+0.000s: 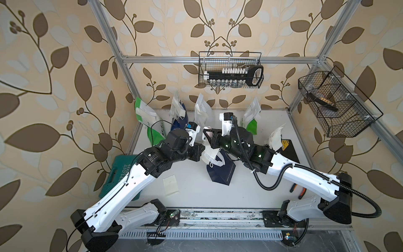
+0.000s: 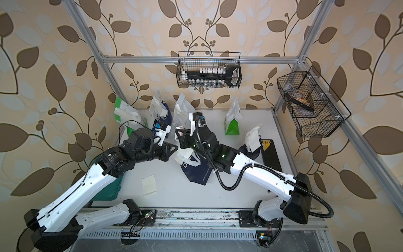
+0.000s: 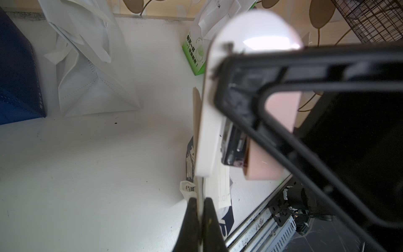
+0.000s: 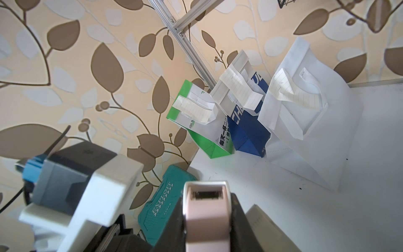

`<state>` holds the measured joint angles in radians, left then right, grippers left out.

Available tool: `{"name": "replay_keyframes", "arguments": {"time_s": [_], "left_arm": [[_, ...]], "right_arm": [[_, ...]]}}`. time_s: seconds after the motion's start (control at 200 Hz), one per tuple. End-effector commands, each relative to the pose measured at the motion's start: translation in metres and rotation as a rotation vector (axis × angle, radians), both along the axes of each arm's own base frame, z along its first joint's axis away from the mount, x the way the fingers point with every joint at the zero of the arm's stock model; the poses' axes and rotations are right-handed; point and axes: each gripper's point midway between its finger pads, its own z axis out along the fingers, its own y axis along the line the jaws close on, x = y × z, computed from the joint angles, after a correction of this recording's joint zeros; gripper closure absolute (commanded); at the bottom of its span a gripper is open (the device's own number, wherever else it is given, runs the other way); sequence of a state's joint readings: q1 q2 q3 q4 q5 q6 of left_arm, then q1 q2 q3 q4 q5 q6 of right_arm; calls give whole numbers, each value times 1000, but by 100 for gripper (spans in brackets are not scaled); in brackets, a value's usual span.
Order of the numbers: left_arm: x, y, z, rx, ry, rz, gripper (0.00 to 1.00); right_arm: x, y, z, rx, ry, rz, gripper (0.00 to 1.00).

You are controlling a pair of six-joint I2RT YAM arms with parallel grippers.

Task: Staple the receipts to the bags
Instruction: Place the stapler in the takeout bag.

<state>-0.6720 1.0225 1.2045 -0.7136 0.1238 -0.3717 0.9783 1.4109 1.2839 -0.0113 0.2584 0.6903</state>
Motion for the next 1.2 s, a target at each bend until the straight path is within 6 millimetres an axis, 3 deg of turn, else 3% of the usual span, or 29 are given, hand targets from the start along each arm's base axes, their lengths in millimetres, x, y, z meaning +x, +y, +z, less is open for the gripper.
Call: {"name": "replay_keyframes", "arguments": {"time_s": [0.0,0.25,0.67,0.81,1.195], "left_arm": [[-1,-5,23,-68,-42,-20,100],[-3,-7,20,-72,-24,-33,100],[-2,-6,27,-82,-42,-34,100],[0,-2,26,-68,-45,-15,100],[11,6,20,-51,-26,37,100]], "right_arm": [[1,2,18,10,-45,-10,100],[1,0,31,-6,-88,-19,100],[1,9,2,-120,-31,6,100],[0,14,-1,-129,-25,31,100],[-9,6,2,-149,-32,35,100]]}}
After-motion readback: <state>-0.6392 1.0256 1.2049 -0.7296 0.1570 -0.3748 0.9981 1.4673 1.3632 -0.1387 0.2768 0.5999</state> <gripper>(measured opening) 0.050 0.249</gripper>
